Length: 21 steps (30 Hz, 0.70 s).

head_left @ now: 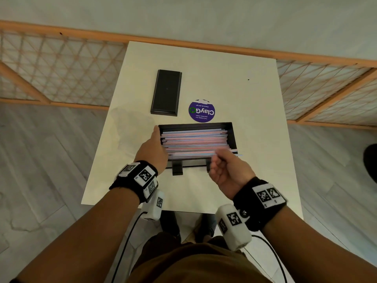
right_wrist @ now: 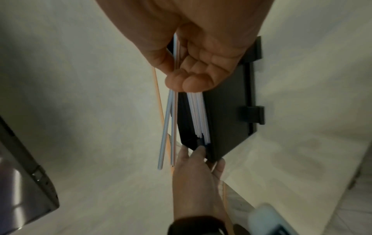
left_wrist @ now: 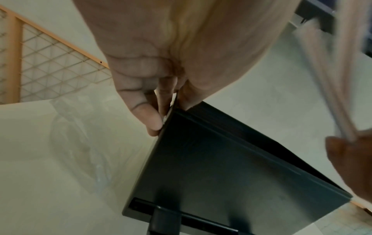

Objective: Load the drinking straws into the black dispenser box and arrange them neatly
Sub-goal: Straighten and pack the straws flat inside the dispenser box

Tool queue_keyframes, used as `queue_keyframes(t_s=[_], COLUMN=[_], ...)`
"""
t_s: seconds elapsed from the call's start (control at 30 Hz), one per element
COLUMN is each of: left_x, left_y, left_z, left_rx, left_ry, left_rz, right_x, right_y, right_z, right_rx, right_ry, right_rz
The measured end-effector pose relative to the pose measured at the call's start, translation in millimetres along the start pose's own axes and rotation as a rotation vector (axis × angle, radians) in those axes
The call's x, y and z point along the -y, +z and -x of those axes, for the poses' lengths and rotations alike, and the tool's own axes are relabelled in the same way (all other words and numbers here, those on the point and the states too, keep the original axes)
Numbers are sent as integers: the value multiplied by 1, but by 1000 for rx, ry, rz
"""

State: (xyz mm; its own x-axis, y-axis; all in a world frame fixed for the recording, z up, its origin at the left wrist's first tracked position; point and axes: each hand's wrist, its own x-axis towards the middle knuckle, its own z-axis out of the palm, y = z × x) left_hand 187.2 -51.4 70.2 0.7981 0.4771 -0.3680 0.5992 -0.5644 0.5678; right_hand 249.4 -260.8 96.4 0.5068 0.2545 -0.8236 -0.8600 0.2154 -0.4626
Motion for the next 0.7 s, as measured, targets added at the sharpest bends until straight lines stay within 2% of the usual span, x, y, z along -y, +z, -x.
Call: queue_keyframes(t_s=[0.23, 0.37, 0.47, 0.53, 0.63, 0.7], left_x=[-8, -17, -29, -35, -44, -52], left_y=[3, 1, -4, -3, 4, 11], left_z=[6, 13, 19, 21, 21, 22], left_rx=[16, -130, -215, -182, -84, -82], left_ry=[66, 90, 151, 174, 84, 24], left_rz=[6, -75, -146, -138, -48, 18], right_x=[20, 21, 21, 26, 38, 44], right_y=[33, 33, 24, 18, 13, 13], right_z=[-13, -7, 0, 7, 11, 11], right_rx=[-148, -71, -17, -7, -60, -118], right_ry=[-46, 27, 26, -56, -278, -431], right_rz=[21, 86, 209, 351, 651, 919])
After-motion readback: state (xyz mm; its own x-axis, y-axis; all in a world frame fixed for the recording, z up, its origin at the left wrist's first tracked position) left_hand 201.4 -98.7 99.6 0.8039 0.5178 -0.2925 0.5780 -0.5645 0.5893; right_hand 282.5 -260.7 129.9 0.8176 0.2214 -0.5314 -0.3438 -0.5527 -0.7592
